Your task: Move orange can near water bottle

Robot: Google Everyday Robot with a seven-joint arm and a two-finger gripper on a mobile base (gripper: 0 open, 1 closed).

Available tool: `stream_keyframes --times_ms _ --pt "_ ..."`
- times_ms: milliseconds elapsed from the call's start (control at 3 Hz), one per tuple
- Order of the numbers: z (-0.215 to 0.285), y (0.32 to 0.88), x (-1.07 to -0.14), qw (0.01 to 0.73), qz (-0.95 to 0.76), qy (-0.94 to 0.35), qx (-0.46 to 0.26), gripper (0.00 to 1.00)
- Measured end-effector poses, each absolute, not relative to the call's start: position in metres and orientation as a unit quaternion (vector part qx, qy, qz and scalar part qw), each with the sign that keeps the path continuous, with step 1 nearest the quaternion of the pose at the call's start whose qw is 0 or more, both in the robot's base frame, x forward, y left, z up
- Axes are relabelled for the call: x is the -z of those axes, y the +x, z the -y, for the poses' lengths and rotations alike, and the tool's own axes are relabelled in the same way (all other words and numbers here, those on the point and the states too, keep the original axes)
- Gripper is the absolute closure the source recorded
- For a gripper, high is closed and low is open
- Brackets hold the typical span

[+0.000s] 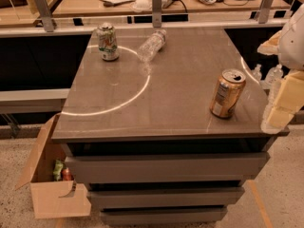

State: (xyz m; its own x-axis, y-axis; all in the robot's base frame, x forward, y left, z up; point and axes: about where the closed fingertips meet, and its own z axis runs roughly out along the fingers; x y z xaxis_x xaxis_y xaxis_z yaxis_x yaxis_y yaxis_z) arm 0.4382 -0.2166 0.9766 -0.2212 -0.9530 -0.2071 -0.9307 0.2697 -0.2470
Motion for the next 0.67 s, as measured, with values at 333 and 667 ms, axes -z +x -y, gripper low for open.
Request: stream_keyframes --times_ms 333,667 --pt "0.2165 0.4382 -0.9766 0.160 -0.781 -0.603 0.035 0.00" --pt "0.2243 0.4441 -0.9732 0.177 -0.788 -0.589 0.022 0.00"
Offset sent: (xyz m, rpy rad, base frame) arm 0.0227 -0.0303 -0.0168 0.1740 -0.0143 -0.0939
